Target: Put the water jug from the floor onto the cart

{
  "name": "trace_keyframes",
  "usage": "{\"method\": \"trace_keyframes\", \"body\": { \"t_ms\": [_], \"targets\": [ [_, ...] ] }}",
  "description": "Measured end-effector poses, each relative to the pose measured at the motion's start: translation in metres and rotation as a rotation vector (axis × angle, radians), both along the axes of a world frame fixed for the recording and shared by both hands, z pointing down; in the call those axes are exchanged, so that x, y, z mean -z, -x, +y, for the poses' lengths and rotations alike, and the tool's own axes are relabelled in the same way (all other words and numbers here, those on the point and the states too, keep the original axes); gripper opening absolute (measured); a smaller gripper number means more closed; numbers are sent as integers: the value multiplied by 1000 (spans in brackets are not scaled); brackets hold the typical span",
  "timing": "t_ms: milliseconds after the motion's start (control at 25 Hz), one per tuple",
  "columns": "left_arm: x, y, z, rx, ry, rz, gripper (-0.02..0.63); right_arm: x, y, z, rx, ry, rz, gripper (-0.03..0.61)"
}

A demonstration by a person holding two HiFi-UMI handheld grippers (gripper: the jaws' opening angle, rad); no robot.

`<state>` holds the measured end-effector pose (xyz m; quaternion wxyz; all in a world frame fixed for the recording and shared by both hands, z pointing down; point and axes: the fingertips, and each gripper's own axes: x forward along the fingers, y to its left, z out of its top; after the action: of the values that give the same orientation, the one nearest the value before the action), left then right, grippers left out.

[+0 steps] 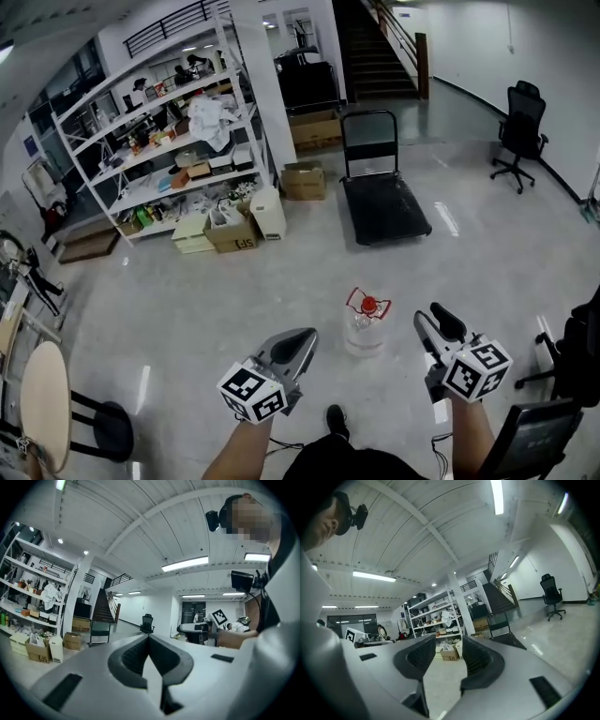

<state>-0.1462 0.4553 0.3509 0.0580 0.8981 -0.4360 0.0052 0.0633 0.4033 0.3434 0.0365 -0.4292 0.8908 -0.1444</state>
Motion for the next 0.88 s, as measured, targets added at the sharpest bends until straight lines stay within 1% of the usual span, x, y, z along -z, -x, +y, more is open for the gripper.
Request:
{"method": "trace_keyframes", "body": {
  "t_ms": [80,240,360,440,520,600,680,720,880],
  "targets": [
    [-2,11,-37,2,-1,0,-6,-3,10,-38,-7,11,2,158],
    [2,34,-104,-7,11,-14,-5,-1,29,-102,-22,70,7,158],
    [0,45,-152,-16,42,0,-6,-5,32,-153,-42,122,0,164],
    [-8,46,-190,-17,70,-1,-6,-21,31,-194,-47,167,4,172],
    [-22,43,-225,-22,97,-3,-6,-47,28,-232,-48,225,11,180],
    [-43,39,-250,-28,136,-15,-5,-80,24,-259,-49,293,20,190],
    [-69,39,-277,-12,190,-36,-6,-115,19,-283,-45,363,22,200],
    [-84,39,-293,7,224,-35,-5,-134,17,-297,-37,401,22,208],
    [-148,37,-350,85,385,49,-6,-214,11,-349,5,559,24,222]
  ]
}}
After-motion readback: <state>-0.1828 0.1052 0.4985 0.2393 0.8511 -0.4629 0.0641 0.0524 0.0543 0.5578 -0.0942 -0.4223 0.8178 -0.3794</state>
